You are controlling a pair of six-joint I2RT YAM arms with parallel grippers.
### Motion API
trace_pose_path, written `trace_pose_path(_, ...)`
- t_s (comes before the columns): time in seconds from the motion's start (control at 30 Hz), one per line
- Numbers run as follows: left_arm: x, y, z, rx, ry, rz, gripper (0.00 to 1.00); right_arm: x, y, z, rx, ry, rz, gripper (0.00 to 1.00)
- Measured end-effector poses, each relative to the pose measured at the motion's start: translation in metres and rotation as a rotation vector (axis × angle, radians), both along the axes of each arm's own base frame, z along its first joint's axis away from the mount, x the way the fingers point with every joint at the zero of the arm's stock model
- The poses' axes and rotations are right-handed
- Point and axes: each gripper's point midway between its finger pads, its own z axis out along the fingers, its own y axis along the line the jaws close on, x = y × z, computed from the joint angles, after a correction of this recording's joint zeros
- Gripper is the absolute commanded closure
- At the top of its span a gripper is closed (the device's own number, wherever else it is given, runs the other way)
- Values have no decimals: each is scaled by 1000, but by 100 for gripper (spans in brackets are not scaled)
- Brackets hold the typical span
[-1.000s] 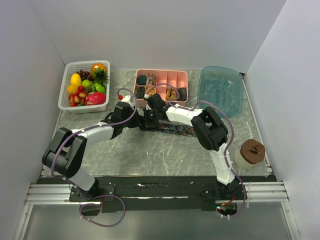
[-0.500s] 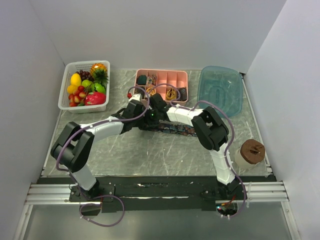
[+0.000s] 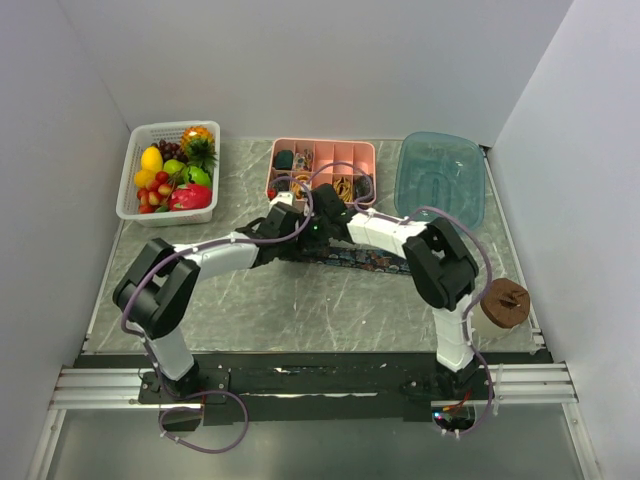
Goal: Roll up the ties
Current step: Roll the tie at the center of the board.
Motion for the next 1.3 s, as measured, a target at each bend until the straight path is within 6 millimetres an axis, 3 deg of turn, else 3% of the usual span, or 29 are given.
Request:
trace_pose_path(0.2,0,-7,-4,23,7,-8,90,8,-10,30,43,-57,-16,100)
trace_pose_path(0.33,0,-13,-4,32,4,-17,76,11,-18,30,43,-60,-31,100)
trace_pose_path(0.47,0,-19,-5,42,2,-29,56,12,-24,26,33,-51,-41,100)
trace_pose_path(0.57,-1,-19,-7,56,4,-30,48,12,-28,23,23,-45,-45,100)
trace_pose_path(0.93,-4,-22,-6,50,-11,-37,45,10,-41,17,8,-22,-62,100)
trace_pose_path(1.3,-18,-21,10,1,-50,-59,45,14,-42,31,47,-50,-63,100)
